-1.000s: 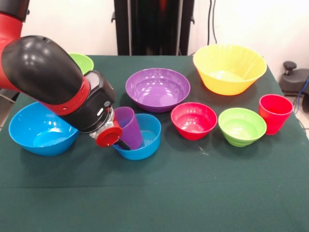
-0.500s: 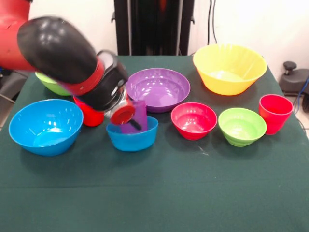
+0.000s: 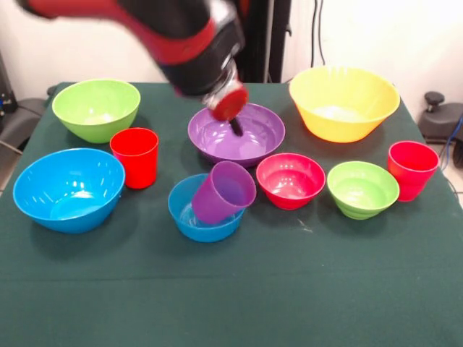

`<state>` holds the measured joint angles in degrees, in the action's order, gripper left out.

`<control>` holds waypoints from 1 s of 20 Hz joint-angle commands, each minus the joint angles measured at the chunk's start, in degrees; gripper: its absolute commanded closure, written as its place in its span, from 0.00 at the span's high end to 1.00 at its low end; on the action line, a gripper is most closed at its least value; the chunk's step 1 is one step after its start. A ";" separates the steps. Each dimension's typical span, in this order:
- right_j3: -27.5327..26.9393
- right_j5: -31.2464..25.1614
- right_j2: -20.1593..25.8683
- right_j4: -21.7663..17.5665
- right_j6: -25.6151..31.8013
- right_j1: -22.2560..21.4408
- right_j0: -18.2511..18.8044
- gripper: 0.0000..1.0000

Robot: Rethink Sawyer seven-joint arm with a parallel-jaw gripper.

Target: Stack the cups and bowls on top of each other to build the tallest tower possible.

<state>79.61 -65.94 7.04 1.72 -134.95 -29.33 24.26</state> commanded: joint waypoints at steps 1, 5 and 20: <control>3.16 -8.22 -3.89 1.81 -13.05 -6.15 -4.21 1.00; 2.64 -8.09 -5.34 2.65 -12.75 -5.55 -5.36 1.00; 7.42 -2.79 -9.70 3.89 -8.15 -8.04 -8.03 1.00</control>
<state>80.03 -71.58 -2.27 6.02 -134.95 -37.17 18.06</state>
